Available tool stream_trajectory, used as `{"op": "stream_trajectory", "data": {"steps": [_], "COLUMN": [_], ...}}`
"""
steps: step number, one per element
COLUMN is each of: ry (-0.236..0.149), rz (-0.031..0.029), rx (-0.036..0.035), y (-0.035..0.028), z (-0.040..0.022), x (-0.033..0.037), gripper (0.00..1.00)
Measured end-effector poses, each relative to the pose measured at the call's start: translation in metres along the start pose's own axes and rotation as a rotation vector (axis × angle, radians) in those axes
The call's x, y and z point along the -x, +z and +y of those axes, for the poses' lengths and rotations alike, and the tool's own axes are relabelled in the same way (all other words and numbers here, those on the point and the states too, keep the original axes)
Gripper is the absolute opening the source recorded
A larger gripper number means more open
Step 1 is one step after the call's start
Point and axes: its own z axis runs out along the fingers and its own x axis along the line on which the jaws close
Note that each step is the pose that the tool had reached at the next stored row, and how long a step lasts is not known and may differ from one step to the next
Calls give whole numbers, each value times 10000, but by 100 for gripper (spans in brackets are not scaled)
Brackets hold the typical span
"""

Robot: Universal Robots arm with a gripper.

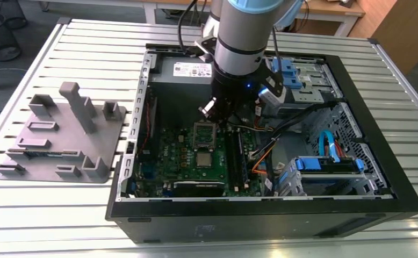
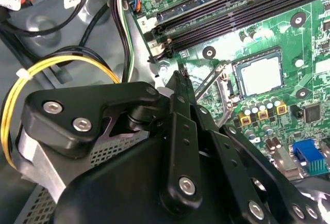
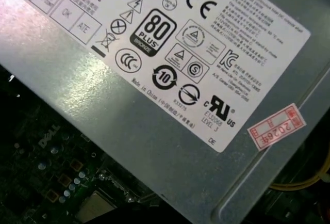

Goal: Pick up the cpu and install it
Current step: 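Close the cpu cover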

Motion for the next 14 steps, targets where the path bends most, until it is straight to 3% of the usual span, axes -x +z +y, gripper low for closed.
{"op": "stream_trajectory", "data": {"steps": [6, 14], "ry": [-122, -241], "rz": [-41, -63], "rx": [37, 35], "y": [-38, -68], "z": [6, 10], "x": [-5, -9], "gripper": [11, 11]}}
